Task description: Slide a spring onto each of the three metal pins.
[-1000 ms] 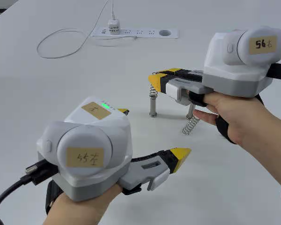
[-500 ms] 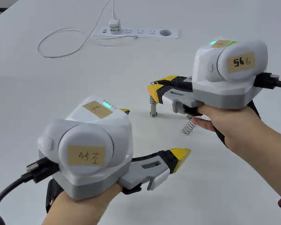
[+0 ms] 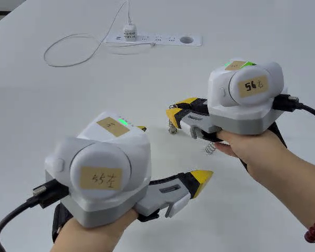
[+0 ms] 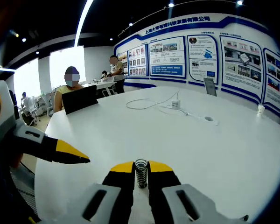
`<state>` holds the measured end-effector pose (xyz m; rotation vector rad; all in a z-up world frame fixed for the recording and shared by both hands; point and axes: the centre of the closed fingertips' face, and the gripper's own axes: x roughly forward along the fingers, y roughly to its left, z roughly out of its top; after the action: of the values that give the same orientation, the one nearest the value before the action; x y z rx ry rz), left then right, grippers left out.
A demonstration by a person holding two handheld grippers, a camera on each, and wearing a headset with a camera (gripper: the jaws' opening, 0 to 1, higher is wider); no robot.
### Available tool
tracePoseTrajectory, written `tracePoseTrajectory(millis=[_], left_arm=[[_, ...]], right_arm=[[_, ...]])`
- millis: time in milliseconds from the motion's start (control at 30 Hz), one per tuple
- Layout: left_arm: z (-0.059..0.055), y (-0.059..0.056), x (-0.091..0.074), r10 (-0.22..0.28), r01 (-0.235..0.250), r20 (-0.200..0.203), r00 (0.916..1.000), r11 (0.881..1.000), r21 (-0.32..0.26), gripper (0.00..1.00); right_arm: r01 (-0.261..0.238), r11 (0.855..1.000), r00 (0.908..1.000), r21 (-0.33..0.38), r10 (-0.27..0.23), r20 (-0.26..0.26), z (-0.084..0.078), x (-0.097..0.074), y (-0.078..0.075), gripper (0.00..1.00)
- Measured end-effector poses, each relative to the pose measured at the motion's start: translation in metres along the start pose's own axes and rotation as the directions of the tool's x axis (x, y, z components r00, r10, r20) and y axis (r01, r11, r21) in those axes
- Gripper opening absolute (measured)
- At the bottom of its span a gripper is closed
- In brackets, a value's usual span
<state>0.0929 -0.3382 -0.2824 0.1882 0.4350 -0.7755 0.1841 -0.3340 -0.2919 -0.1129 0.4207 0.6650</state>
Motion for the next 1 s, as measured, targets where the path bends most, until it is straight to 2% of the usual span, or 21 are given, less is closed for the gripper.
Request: tracePoseTrajectory(millis=[567,700,767,1000], left_arm=[[-0.002,0.0,0.0,0.001,-0.001,-0.011,0.9999,1.0,0.009,0.76],[-0.002,0.001,0.0,0.002,-0.002,-0.013,0.9999,1.0,0.011,0.76],[-0.002,0.001,0.0,0.002,-0.001,-0.012,0.9999,1.0,0.011,0.76],[-0.002,0.001,0.0,0.007,-0.007,-0.014,0.9999,1.0,0.017,0.75]], right_arm=[[0.001,1.0,0.9991,0.009,0.0,-0.041,-0.013,0.003,0.0,0.12],[0.0,1.0,0.9992,0.022,0.0,-0.039,-0.013,0.003,0.001,0.12],[-0.002,1.0,0.9992,0.029,0.003,-0.04,-0.013,0.003,0.002,0.16],[0.001,0.999,0.9999,0.036,0.0,-0.016,-0.003,-0.006,0.002,0.21]])
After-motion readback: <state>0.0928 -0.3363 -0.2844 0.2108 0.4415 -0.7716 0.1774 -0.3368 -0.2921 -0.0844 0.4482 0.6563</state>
